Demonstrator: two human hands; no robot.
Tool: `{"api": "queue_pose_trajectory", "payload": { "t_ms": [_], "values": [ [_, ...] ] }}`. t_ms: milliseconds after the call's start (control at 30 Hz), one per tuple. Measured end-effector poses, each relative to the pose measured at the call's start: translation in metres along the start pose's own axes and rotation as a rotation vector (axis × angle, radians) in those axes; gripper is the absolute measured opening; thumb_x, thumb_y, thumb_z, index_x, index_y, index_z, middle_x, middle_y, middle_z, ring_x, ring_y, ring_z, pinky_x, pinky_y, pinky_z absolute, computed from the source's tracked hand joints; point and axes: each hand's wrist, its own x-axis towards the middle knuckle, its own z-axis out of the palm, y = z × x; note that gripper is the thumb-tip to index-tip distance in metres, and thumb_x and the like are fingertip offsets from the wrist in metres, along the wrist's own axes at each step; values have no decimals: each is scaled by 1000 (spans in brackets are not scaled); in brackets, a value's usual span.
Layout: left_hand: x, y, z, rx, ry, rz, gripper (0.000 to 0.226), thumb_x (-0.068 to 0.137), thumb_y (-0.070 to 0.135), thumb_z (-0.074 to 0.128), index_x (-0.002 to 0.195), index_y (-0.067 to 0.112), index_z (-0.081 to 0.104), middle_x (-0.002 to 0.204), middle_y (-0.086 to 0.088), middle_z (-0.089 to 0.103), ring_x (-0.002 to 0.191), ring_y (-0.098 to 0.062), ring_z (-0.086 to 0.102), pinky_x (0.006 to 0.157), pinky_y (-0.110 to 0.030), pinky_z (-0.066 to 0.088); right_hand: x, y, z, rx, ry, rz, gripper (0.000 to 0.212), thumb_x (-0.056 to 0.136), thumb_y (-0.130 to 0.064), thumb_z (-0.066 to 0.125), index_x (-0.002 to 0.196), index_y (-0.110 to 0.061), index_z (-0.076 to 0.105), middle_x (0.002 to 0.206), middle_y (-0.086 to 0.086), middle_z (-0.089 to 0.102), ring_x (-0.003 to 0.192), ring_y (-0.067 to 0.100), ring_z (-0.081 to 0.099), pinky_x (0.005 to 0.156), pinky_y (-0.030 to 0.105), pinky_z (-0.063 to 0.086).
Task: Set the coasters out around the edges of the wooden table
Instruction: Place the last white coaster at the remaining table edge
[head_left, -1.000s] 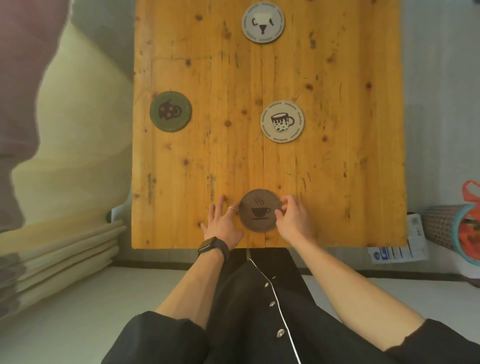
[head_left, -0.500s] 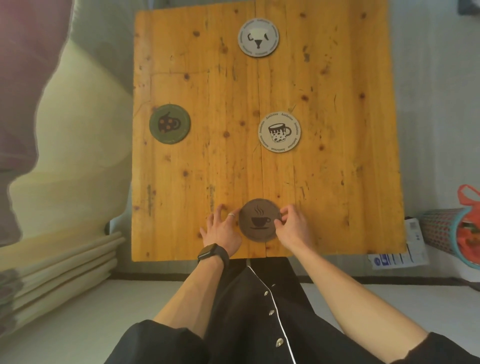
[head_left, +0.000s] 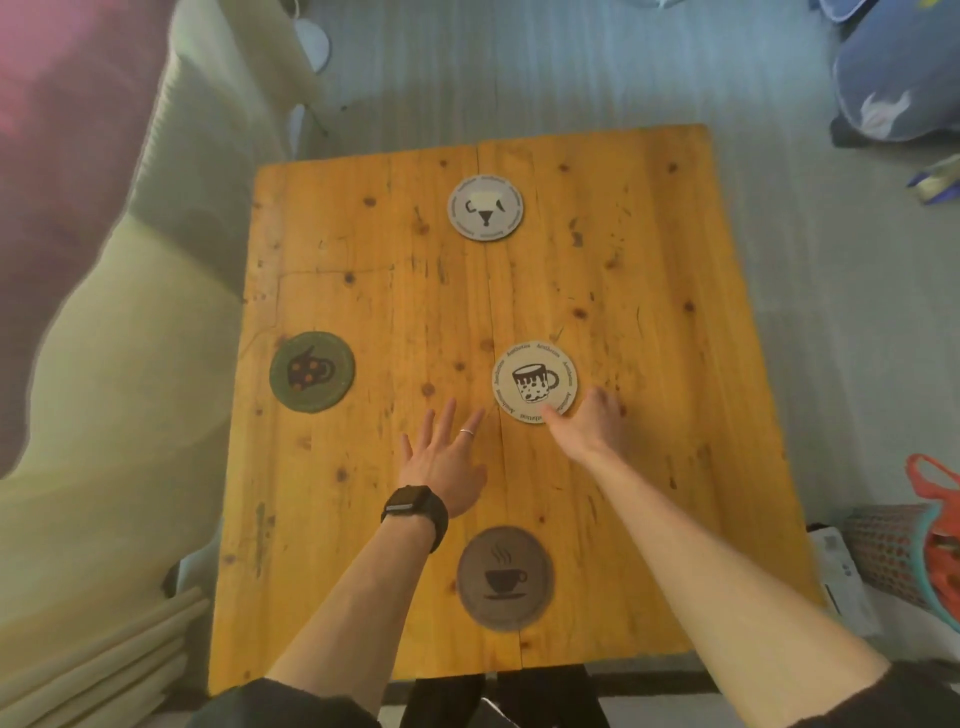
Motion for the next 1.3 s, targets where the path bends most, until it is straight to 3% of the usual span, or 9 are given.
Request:
{"api": "queue_pose_trajectory", "payload": {
  "t_ms": [133, 267, 400, 533, 633, 767, 867, 1100, 1300],
  "values": [
    [8, -9, 4, 113, -65, -13, 78, 94, 43, 46, 149, 48, -9, 161, 10, -19, 149, -24, -12, 114, -66, 0, 9, -14, 5, -65, 86, 11, 85, 77, -57, 75, 140, -13, 37, 141, 14, 38, 121, 30, 48, 85, 37, 47],
    [14, -10, -1, 119, -95, -30, 76, 94, 40, 47, 149, 49, -5, 161, 13, -18, 150, -23, -7, 113, -67, 3, 13, -27, 9, 75, 132, 48, 67, 83, -17, 77, 136, -5, 38, 140, 17, 43, 123, 32, 48, 94, 40, 49],
    [19, -8, -4, 102, -151, -61, 77, 91, 38, 48, 150, 49, 0, 162, 12, -15, 150, -24, -2, 114, -65, 10, 1, -4, 3, 315, 42, 16, 29, 92, -9, 62, 108, -19, 40, 109, 4, 57, 78, 8, 54, 54, 21, 41],
    [22, 8, -22, -59, -212, -92, 60, 93, 40, 49, 149, 29, 30, 160, 0, 22, 132, -26, 43, 102, -42, 43, -34, 37, -15, 588, 37, 93, 41, 92, -8, 65, 123, -25, 43, 119, -1, 58, 100, 17, 62, 75, 36, 57],
    [17, 33, -39, -256, -242, -58, 53, 94, 46, 50, 142, 26, 42, 138, -6, 55, 107, -23, 59, 82, -30, 47, -63, 65, -33, 720, 29, 152, 38, 92, -6, 65, 119, -28, 50, 121, -3, 60, 105, 22, 64, 84, 43, 58],
    [-3, 74, -54, -561, -294, -4, 51, 90, 54, 54, 135, 29, 49, 124, 0, 63, 106, -22, 60, 91, -36, 48, -102, 91, -60, 864, 21, 163, 35, 94, -7, 64, 123, -23, 54, 118, -3, 63, 85, 18, 68, 66, 30, 57],
    [-19, 102, -57, -692, -346, 4, 53, 89, 52, 60, 135, 28, 48, 95, 8, 63, 89, -15, 62, 78, -36, 50, -123, 104, -75, 903, -19, 142, 37, 93, -10, 65, 127, -22, 56, 119, -3, 66, 96, 17, 68, 70, 31, 57],
    [-36, 135, -37, -667, -317, 40, 32, 89, 36, 66, 118, 23, 65, 100, 0, 70, 75, -10, 65, 56, -24, 48, -128, 135, -111, 914, -42, 103, 38, 95, -17, 63, 131, -28, 55, 122, -7, 65, 102, 17, 67, 70, 32, 57],
    [-24, 193, -7, -877, -326, -135, 40, 88, 35, 67, 123, 23, 52, 109, 1, 66, 81, -15, 65, 61, -30, 50, -70, 170, -158, 899, -177, 31, 38, 94, -13, 62, 128, -28, 56, 118, -7, 68, 93, 17, 67, 59, 25, 50]
  ]
}}
